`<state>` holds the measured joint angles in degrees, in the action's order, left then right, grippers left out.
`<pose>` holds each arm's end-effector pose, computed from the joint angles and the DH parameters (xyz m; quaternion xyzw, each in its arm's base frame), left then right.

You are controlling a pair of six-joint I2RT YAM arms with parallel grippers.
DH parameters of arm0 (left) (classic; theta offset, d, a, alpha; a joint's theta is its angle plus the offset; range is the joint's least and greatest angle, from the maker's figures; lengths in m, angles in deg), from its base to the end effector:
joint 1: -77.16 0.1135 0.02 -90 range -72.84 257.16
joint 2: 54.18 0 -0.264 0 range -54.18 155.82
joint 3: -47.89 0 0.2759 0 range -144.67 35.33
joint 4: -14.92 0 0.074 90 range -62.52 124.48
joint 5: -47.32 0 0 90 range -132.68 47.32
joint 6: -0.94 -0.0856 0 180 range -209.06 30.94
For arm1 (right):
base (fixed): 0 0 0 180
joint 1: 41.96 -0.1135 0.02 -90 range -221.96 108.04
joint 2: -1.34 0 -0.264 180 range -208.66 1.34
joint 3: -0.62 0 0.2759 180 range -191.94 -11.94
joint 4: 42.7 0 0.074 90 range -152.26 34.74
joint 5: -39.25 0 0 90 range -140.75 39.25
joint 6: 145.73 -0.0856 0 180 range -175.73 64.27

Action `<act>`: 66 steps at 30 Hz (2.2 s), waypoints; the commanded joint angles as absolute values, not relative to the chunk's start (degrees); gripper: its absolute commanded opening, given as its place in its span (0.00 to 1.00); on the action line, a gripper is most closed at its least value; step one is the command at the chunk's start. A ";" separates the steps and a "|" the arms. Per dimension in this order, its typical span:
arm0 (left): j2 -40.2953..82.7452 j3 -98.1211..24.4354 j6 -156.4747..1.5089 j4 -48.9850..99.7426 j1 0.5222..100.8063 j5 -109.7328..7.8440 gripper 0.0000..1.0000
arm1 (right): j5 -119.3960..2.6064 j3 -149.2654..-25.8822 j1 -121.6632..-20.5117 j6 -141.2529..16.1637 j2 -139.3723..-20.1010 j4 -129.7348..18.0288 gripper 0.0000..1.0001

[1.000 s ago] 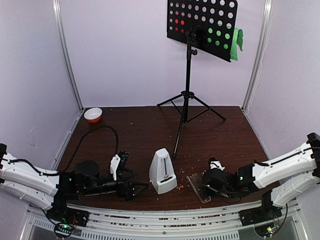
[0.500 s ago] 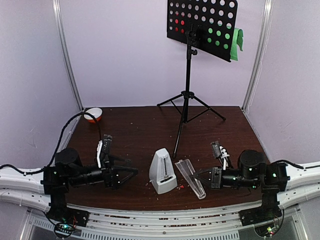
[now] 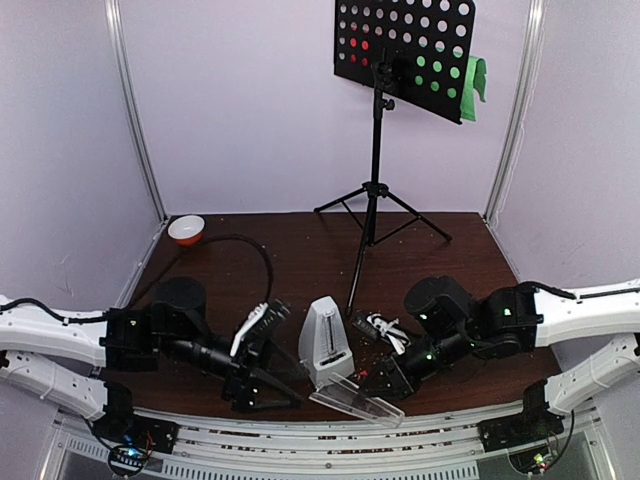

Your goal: Pack up the instrument practice props

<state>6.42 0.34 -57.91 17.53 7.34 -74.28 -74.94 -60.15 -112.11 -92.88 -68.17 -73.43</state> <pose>0.0616 -0.2976 0.2415 0.4091 0.6690 -0.5865 0.2025 0.0749 0.3107 0.2222 -0.3369 0.8225 0.4484 0.0947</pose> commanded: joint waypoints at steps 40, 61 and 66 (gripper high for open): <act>16.93 -1.24 -64.30 13.42 2.28 -76.57 0.55 | -89.66 -67.05 -109.23 -83.24 -79.03 -78.45 0.00; 16.97 -1.02 -64.77 15.25 2.28 -71.60 0.63 | -91.55 -66.81 -109.23 -83.34 -78.65 -77.67 0.00; 16.27 -0.55 -64.31 14.92 2.28 -70.73 0.69 | -91.71 -66.56 -109.27 -83.41 -78.64 -77.51 0.00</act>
